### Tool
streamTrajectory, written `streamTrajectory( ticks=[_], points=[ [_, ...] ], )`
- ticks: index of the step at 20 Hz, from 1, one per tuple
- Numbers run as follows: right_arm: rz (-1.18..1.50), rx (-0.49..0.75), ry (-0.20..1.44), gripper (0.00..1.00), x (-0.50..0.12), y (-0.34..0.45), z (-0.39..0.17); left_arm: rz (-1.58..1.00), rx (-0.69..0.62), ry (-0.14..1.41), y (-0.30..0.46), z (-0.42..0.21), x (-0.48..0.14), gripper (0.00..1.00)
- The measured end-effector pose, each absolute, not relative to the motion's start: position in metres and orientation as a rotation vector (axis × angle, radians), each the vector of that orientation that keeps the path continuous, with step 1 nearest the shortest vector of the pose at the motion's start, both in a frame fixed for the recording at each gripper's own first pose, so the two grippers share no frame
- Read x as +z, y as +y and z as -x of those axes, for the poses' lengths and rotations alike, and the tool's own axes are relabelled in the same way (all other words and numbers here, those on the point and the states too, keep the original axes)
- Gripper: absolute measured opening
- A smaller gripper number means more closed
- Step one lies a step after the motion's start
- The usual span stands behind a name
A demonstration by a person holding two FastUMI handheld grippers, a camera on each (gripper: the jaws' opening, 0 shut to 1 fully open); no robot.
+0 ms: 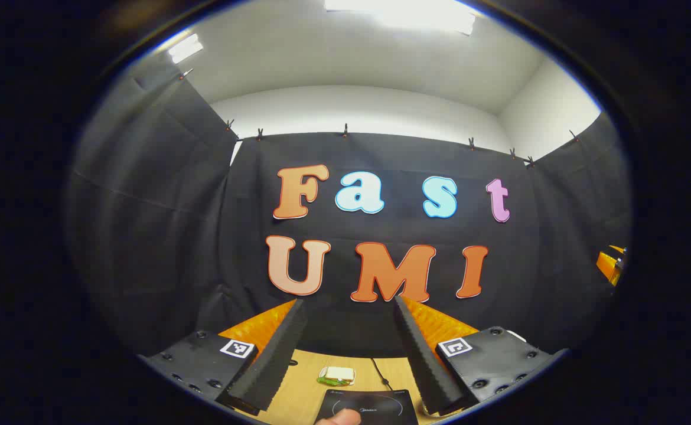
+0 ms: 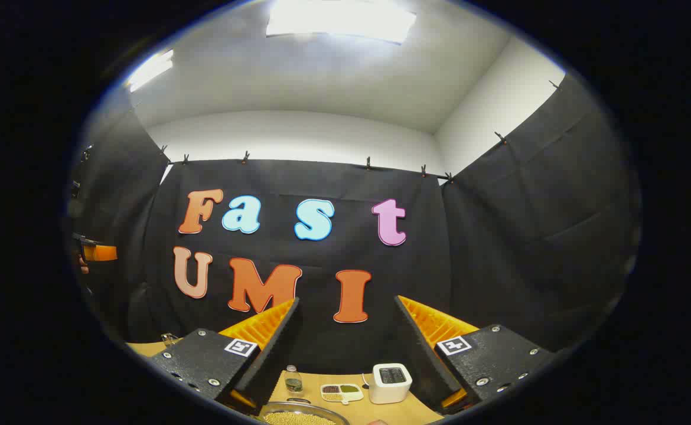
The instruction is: First push the handle of the pot to place it horizontally, then grasp the pot with both hands and set it on the induction cooktop.
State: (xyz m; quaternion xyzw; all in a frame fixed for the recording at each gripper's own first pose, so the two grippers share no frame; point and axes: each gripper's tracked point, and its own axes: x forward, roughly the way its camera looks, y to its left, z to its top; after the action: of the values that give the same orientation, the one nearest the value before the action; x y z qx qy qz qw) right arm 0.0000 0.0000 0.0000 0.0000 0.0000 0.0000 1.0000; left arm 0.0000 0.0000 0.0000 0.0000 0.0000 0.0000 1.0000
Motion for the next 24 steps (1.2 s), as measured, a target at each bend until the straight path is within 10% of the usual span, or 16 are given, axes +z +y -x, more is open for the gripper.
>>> streamTrajectory(
  ticks=[24],
  points=[
    [-0.037,0.141,0.046,0.95,-0.020,0.046,0.017,-0.030,0.036,-0.057,0.005,0.002,0.000,0.98]
  ],
)
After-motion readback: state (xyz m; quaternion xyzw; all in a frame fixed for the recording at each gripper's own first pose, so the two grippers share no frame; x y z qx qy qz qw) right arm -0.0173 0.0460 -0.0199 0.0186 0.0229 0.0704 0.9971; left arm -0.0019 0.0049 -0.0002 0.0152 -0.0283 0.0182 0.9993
